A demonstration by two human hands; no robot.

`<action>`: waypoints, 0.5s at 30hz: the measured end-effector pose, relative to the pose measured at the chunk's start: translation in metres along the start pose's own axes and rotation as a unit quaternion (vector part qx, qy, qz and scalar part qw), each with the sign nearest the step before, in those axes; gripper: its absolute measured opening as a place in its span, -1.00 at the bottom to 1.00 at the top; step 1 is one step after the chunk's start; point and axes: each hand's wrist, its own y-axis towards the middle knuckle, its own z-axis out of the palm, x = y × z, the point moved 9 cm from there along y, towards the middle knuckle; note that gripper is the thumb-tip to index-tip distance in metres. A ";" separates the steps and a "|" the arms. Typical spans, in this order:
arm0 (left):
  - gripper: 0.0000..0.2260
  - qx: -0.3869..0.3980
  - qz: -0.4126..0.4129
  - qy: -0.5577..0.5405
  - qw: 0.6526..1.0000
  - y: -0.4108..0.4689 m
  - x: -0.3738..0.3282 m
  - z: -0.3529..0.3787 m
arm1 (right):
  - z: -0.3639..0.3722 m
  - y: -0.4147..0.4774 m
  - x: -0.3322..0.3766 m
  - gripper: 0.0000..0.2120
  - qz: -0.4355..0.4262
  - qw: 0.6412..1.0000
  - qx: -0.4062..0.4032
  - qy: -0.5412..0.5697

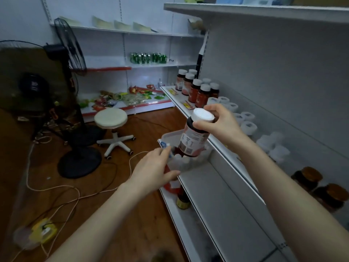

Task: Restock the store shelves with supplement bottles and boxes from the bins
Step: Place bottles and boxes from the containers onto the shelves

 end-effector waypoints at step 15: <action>-0.33 0.020 0.029 0.066 0.997 0.253 0.131 -0.013 | 0.065 0.283 -0.005 -0.47 -0.008 0.996 -0.006 -0.084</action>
